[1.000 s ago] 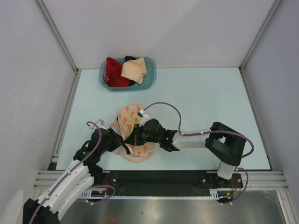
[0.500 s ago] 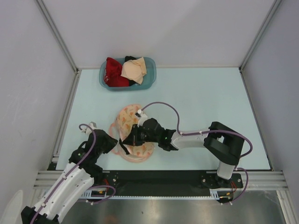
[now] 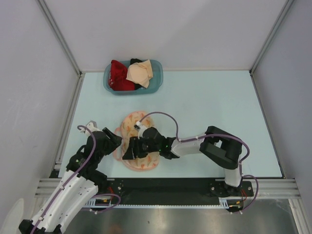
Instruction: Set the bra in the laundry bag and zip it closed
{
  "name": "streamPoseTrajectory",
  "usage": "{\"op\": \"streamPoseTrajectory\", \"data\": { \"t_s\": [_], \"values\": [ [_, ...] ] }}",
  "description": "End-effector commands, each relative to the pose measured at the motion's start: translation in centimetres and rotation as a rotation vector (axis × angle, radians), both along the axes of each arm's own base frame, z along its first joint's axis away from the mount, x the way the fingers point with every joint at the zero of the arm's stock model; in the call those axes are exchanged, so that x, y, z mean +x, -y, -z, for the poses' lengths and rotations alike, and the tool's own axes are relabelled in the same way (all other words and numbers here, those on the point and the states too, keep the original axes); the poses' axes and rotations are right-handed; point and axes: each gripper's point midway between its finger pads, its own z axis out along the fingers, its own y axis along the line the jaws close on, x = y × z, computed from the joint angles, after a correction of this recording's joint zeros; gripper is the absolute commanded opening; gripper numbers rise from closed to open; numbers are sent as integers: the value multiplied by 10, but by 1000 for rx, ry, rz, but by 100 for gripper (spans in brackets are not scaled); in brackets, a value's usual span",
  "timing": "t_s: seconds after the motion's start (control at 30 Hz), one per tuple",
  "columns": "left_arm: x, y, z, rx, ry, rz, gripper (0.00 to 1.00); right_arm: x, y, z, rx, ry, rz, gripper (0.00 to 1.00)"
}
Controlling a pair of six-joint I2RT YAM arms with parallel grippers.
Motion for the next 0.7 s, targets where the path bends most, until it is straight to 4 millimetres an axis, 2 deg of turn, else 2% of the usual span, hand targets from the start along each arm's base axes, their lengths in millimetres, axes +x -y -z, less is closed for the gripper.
{"op": "streamPoseTrajectory", "data": {
  "t_s": [0.0,0.03,0.07,0.1,0.13,0.17,0.2,0.23,0.27,0.3,0.37,0.4,0.47,0.53,0.63,0.67],
  "values": [
    [12,25,-39,-35,159,166,69,-3,18,-57,51,129,-41,69],
    [12,29,-40,-45,173,190,72,-5,30,-51,-2,132,-41,76],
    [12,31,-39,-50,176,202,75,-1,38,-55,-20,171,-21,78],
    [13,33,-35,-48,159,205,83,0,52,-62,-29,196,-5,82],
    [13,32,-32,-40,145,202,87,1,64,-61,-61,196,8,86],
    [15,31,-29,-28,128,197,90,5,75,-59,-79,206,26,92],
    [16,29,-19,-7,90,183,94,17,88,-58,-93,215,55,94],
    [20,29,-18,0,84,182,95,20,106,-55,-103,211,76,99],
    [22,29,-13,11,72,179,96,24,116,-52,-102,195,80,100],
    [24,29,-10,17,64,177,98,42,132,-51,-98,195,121,100],
    [31,31,1,32,46,186,98,43,149,-48,-61,197,94,100],
    [32,32,4,39,38,192,98,61,161,-47,-52,217,130,100],
    [33,34,14,34,28,198,98,63,172,-40,-40,205,111,100],
    [32,35,21,5,23,180,98,75,181,-37,-30,221,114,100],
    [25,30,45,-2,-29,144,98,78,180,-30,-2,213,67,100],
    [24,28,50,-8,-46,126,98,79,177,-19,-10,187,56,100]
  ]
}}
